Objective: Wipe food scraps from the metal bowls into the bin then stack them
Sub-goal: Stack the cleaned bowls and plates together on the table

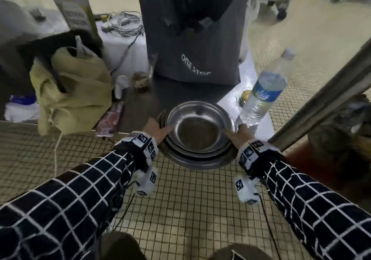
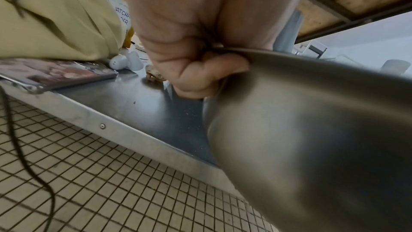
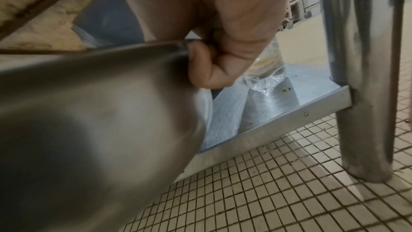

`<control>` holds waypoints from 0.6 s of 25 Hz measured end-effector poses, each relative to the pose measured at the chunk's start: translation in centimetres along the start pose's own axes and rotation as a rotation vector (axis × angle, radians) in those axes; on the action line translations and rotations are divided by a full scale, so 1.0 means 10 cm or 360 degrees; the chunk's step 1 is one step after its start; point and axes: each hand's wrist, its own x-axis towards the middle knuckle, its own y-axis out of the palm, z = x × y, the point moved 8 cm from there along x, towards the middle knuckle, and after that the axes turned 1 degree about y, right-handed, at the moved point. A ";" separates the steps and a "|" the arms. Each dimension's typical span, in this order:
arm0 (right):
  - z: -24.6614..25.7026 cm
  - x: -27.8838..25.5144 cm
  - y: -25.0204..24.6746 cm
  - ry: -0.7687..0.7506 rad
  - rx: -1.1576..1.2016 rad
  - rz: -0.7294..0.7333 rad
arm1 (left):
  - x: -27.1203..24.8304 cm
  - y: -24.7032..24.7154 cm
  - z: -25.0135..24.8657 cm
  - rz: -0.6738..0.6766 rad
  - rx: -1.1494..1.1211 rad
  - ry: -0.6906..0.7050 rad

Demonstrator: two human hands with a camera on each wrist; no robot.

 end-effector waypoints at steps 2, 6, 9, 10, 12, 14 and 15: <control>-0.12 0.22 0.09 -0.0037 -0.0045 -0.0054 | 0.16 0.15 0.01 -0.0043 0.0019 0.0024; -0.24 0.55 0.12 -0.0061 -0.0098 -0.0151 | 0.31 0.29 -0.06 -0.0093 0.0025 0.0101; -0.15 0.51 0.10 -0.0092 -0.0023 -0.0108 | 0.42 0.33 -0.08 -0.0115 -0.0064 0.0103; -0.15 0.53 0.10 -0.0095 0.0046 -0.0086 | 0.44 0.34 -0.08 -0.0115 -0.0091 0.0089; -0.11 0.53 0.09 -0.0181 0.0176 -0.0067 | 0.46 0.36 -0.11 -0.0082 -0.0134 0.0085; -0.08 0.55 0.09 -0.0281 0.0287 -0.0076 | 0.50 0.37 -0.12 -0.0025 -0.0199 0.0126; -0.07 0.57 0.08 -0.0312 0.0358 -0.0098 | 0.51 0.36 -0.14 -0.0013 -0.0229 0.0182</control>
